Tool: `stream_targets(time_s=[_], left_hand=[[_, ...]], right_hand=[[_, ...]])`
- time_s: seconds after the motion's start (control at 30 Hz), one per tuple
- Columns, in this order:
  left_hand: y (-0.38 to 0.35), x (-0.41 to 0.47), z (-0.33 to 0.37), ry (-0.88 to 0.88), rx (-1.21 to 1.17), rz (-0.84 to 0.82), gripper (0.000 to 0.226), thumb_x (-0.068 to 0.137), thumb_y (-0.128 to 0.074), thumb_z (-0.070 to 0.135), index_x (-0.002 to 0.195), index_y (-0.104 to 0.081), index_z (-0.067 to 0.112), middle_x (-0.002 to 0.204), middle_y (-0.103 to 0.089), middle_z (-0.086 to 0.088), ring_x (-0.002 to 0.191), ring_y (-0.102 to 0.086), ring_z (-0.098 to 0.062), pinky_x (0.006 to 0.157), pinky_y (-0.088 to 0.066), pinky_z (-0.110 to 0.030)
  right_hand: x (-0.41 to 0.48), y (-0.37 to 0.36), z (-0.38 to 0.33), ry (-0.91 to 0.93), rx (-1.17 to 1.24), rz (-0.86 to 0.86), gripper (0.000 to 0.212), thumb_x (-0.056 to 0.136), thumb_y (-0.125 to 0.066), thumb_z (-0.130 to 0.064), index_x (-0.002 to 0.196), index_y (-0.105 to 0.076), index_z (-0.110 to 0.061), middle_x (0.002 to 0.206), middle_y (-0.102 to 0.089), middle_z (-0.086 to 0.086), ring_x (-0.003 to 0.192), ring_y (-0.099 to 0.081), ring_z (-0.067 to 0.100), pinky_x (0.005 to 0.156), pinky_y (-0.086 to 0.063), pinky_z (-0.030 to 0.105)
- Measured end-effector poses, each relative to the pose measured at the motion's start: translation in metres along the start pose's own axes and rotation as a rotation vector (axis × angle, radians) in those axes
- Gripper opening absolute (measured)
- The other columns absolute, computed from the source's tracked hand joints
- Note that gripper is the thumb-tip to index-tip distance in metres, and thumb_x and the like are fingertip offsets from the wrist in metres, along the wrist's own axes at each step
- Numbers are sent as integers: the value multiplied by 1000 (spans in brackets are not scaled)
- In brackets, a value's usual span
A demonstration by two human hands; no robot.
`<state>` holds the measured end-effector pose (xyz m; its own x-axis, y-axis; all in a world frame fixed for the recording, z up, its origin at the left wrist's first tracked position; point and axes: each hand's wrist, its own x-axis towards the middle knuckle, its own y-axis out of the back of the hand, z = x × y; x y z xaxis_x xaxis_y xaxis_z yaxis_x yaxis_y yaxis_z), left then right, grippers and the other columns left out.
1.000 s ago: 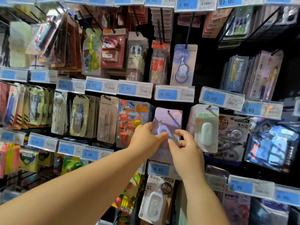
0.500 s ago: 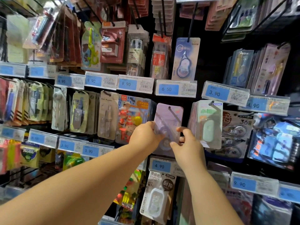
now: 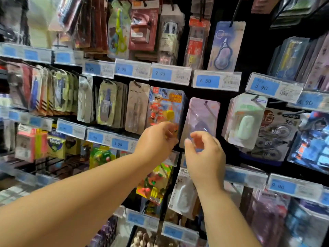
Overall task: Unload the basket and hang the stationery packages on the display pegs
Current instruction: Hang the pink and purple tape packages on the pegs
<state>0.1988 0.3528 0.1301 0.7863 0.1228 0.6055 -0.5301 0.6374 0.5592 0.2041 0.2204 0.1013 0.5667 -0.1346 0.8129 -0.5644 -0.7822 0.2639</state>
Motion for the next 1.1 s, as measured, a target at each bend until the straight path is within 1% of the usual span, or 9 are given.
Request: stream_targets(time_s=[0.1, 0.2, 0.43, 0.53, 0.7, 0.83, 0.93, 1.03, 1.1], left_hand=[[18, -21, -39, 78, 31, -54, 31, 92, -65, 32, 123, -60, 30, 84, -58, 21, 77, -58, -6, 67, -46, -23], [43, -51, -88, 165, 96, -101, 27, 91, -66, 35, 117, -62, 30, 80, -55, 21, 68, -52, 1, 54, -36, -12], [103, -144, -212, 423, 183, -167, 17, 87, -71, 32, 103, -68, 29, 86, -66, 10, 68, -59, -3, 53, -38, -13], [120, -190, -270, 560, 185, -180, 19, 85, -73, 25, 104, -71, 21, 86, -68, 1, 79, -63, -16, 64, -42, -24], [138, -292, -370, 829, 162, -229, 18, 87, -73, 26, 104, -69, 25, 79, -61, 11, 85, -62, -13, 67, -41, -18], [148, -379, -432, 1019, 207, -316, 29, 91, -68, 30, 118, -64, 21, 106, -68, 3, 98, -61, -14, 71, -35, -17], [154, -446, -468, 1094, 247, -394, 32, 88, -72, 29, 115, -66, 14, 109, -71, -2, 103, -63, -17, 67, -34, -16], [158, -507, -485, 1123, 229, -522, 50, 79, -67, 50, 115, -68, 16, 109, -71, -1, 105, -65, -20, 80, -44, -22], [157, -548, -497, 1145, 133, -623, 66, 71, -65, 57, 120, -66, 13, 113, -71, -3, 105, -65, -19, 87, -47, -24]], right_hand=[[-19, -19, -20, 3, 86, -116, 5, 90, -64, -28, 92, -60, -30, 91, -62, -7, 73, -55, -1, 61, -38, 6], [-46, -52, -38, -20, 151, -282, 6, 91, -63, -33, 87, -59, -32, 85, -63, -6, 73, -56, 5, 61, -41, 18], [-131, -146, -82, -46, 205, -754, 13, 94, -59, -34, 92, -65, -22, 82, -60, -9, 83, -55, 14, 73, -42, 29], [-178, -195, -96, -110, 199, -900, 13, 93, -61, -33, 86, -61, -22, 75, -56, -11, 81, -53, 14, 69, -35, 26], [-286, -278, -109, -201, 131, -1258, 22, 93, -61, -33, 94, -68, -12, 92, -67, 3, 92, -61, 22, 76, -42, 28], [-370, -316, -110, -198, 10, -1525, 24, 93, -61, -35, 102, -65, -13, 98, -65, 2, 98, -60, 22, 75, -40, 28], [-424, -336, -110, -204, -42, -1696, 24, 95, -60, -30, 108, -64, -10, 104, -63, 7, 106, -58, 24, 81, -39, 26], [-473, -349, -108, -114, -144, -1836, 33, 97, -57, -31, 117, -62, -6, 121, -62, 11, 117, -55, 26, 87, -35, 25], [-503, -356, -104, -144, -165, -1912, 20, 95, -59, -31, 102, -63, -13, 108, -61, 9, 109, -57, 26, 82, -38, 28]])
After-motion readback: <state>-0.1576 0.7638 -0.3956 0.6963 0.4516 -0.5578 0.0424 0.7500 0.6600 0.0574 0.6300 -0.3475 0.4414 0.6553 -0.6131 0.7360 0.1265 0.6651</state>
